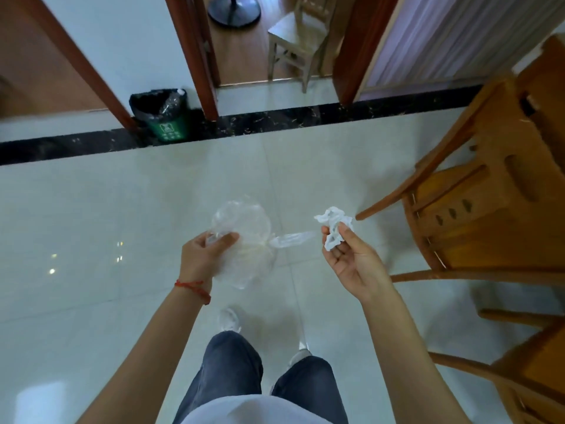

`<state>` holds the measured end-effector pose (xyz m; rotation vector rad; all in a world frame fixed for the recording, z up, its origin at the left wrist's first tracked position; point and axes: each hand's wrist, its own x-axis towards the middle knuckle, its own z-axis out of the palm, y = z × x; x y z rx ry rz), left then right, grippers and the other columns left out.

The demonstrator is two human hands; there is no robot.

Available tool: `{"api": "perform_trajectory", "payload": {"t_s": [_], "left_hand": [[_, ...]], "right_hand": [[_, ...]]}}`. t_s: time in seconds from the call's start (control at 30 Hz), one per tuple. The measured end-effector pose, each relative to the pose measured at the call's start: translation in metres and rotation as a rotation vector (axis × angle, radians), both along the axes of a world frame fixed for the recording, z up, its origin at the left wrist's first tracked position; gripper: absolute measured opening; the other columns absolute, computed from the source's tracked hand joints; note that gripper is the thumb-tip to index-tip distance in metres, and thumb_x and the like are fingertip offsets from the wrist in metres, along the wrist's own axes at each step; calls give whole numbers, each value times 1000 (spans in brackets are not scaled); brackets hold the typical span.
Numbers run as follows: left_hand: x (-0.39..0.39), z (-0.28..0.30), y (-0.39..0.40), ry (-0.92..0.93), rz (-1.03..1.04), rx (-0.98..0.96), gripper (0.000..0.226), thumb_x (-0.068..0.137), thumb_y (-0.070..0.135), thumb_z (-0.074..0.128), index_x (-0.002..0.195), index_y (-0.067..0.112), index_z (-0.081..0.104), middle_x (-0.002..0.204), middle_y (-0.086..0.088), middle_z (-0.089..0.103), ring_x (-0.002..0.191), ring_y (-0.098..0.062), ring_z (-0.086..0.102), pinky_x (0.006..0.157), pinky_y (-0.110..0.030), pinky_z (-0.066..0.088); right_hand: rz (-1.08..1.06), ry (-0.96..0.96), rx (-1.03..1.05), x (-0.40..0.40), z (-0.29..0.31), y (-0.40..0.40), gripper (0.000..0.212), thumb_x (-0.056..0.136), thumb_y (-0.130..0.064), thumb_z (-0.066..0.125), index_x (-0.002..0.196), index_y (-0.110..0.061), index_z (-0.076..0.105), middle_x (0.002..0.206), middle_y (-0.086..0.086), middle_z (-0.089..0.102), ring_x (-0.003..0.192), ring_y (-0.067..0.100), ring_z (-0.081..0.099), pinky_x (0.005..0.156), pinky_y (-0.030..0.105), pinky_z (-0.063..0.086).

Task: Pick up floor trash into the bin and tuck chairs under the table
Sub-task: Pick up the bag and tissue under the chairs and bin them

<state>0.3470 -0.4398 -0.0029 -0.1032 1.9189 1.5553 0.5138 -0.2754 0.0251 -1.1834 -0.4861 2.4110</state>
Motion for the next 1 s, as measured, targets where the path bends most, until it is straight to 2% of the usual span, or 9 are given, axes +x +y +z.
{"api": "perform_trajectory", "payload": {"t_s": [0.1, 0.17, 0.23, 0.33, 0.43, 0.53, 0.63, 0.83, 1.0], "left_hand": [[-42, 2, -22, 0, 52, 3, 19, 71, 10, 73, 84, -2, 64, 84, -16, 59, 75, -26, 56, 64, -31, 48], [-70, 4, -35, 17, 75, 9, 23, 72, 9, 72, 88, -4, 63, 84, -16, 58, 75, -25, 55, 59, -27, 49], [-95, 6, -49, 38, 103, 15, 24, 72, 10, 73, 89, -3, 63, 83, -14, 58, 74, -24, 55, 53, -22, 50], [-129, 10, -66, 53, 153, 22, 23, 72, 11, 73, 87, -3, 62, 82, -13, 57, 72, -22, 54, 54, -23, 47], [-159, 11, -76, 72, 189, 20, 18, 72, 10, 73, 69, 3, 56, 71, -8, 50, 62, -16, 49, 52, -23, 43], [-187, 11, -77, 79, 251, 47, 31, 70, 9, 73, 50, 18, 51, 50, 9, 54, 48, -5, 52, 44, -14, 43], [-215, 12, -72, 69, 293, 73, 17, 70, 8, 73, 59, 16, 62, 49, 14, 62, 49, -2, 58, 45, -15, 48], [-278, 13, -39, 55, 377, 85, 17, 71, 8, 73, 59, 17, 64, 52, 10, 66, 51, -4, 62, 46, -18, 50], [-336, 21, 0, 33, 447, 91, 9, 72, 9, 72, 66, 13, 67, 56, 7, 69, 55, -7, 65, 47, -20, 52]], "right_hand": [[40, -5, -4, -46, 0, -14, 15, 69, -13, 64, 77, -5, 74, 81, 7, 73, 77, 12, 69, 74, 22, 54], [59, 0, -9, -75, 1, -22, 16, 70, -13, 63, 81, -4, 71, 79, 6, 73, 76, 12, 69, 72, 22, 55], [78, 3, -14, -103, 1, -29, 14, 78, -12, 60, 86, -3, 66, 79, 5, 73, 75, 12, 70, 71, 21, 55], [105, 15, -29, -144, 2, -38, 14, 87, -10, 53, 88, -3, 65, 78, 5, 73, 74, 12, 70, 71, 22, 55], [149, 43, -47, -181, 5, -41, 15, 86, -11, 53, 94, -3, 64, 79, 5, 73, 74, 11, 70, 66, 20, 56], [189, 49, -46, -214, 7, -39, 14, 84, -11, 56, 93, -3, 64, 78, 6, 73, 73, 12, 70, 67, 20, 56], [223, 44, -44, -245, 6, -28, 17, 78, -12, 59, 90, -3, 65, 77, 8, 73, 72, 12, 69, 68, 21, 57], [281, 50, -36, -321, 3, 14, 23, 73, -15, 62, 92, -4, 66, 79, 8, 73, 73, 12, 69, 67, 21, 57], [346, 75, -43, -394, 7, 56, 18, 77, -15, 60, 78, -6, 76, 80, 9, 73, 74, 13, 69, 67, 22, 57]]}}
